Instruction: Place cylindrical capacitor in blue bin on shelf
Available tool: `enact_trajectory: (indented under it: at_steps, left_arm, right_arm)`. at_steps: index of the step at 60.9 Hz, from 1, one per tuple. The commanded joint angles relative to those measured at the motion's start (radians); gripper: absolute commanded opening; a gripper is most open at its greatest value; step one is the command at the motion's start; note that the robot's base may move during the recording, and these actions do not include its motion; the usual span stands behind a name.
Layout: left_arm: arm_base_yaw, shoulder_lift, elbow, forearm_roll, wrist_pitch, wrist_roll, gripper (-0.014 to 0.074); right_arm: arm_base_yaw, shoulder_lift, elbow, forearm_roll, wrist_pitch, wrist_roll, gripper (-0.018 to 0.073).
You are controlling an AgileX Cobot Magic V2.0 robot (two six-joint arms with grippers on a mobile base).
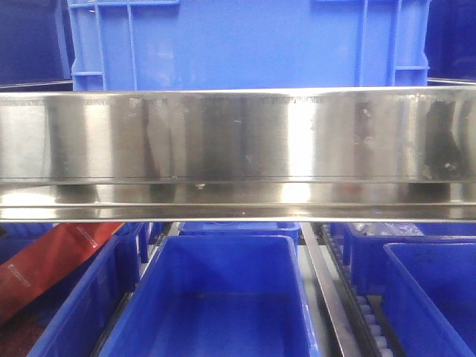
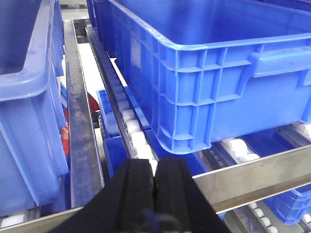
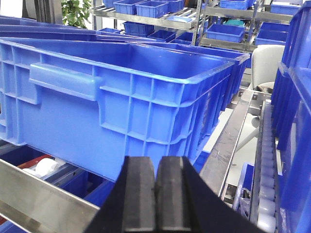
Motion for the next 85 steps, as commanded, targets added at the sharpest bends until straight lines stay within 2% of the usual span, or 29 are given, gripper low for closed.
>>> enact_trajectory:
  at_steps: [1, 27, 35, 47, 50, 57, 71, 82, 83, 85]
  left_arm:
    - [0.003, -0.007, 0.002, 0.005, -0.018, -0.009, -0.0111]
    - [0.011, -0.007, 0.006, 0.001, -0.021, -0.009, -0.0111]
    - [0.108, -0.051, 0.080, -0.041, -0.146, 0.014, -0.0111]
    - [0.331, -0.212, 0.329, -0.197, -0.419, 0.187, -0.0111]
    - [0.380, -0.257, 0.398, -0.220, -0.457, 0.196, -0.0111]
    - [0.447, -0.362, 0.524, -0.238, -0.489, 0.196, -0.0111]
    - [0.462, -0.490, 0.724, -0.242, -0.518, 0.196, -0.0111]
    - [0.462, -0.490, 0.831, -0.252, -0.712, 0.196, -0.0111]
    - [0.462, -0.490, 0.831, -0.252, -0.666, 0.196, -0.0111]
    - [0.462, -0.490, 0.831, -0.252, -0.665, 0.196, -0.0111]
  right_arm:
    - [-0.001, -0.004, 0.004, 0.000, -0.022, -0.006, -0.0162]
    - [-0.001, -0.004, 0.004, 0.000, -0.022, -0.006, -0.0162]
    - [-0.001, -0.004, 0.004, 0.000, -0.022, -0.006, -0.0162]
    - [-0.001, -0.004, 0.004, 0.000, -0.022, -0.006, -0.0162]
    - [-0.001, -0.004, 0.004, 0.000, -0.022, -0.006, -0.0162]
    - [-0.001, -0.004, 0.004, 0.000, -0.022, -0.006, -0.0162]
    - [-0.001, -0.004, 0.004, 0.000, -0.022, -0.006, -0.0162]
    - [-0.001, -0.004, 0.004, 0.000, -0.022, -0.006, -0.0162]
    - [-0.001, -0.004, 0.004, 0.000, -0.022, -0.006, -0.0162]
    - [-0.001, -0.004, 0.004, 0.000, -0.022, -0.006, -0.0162]
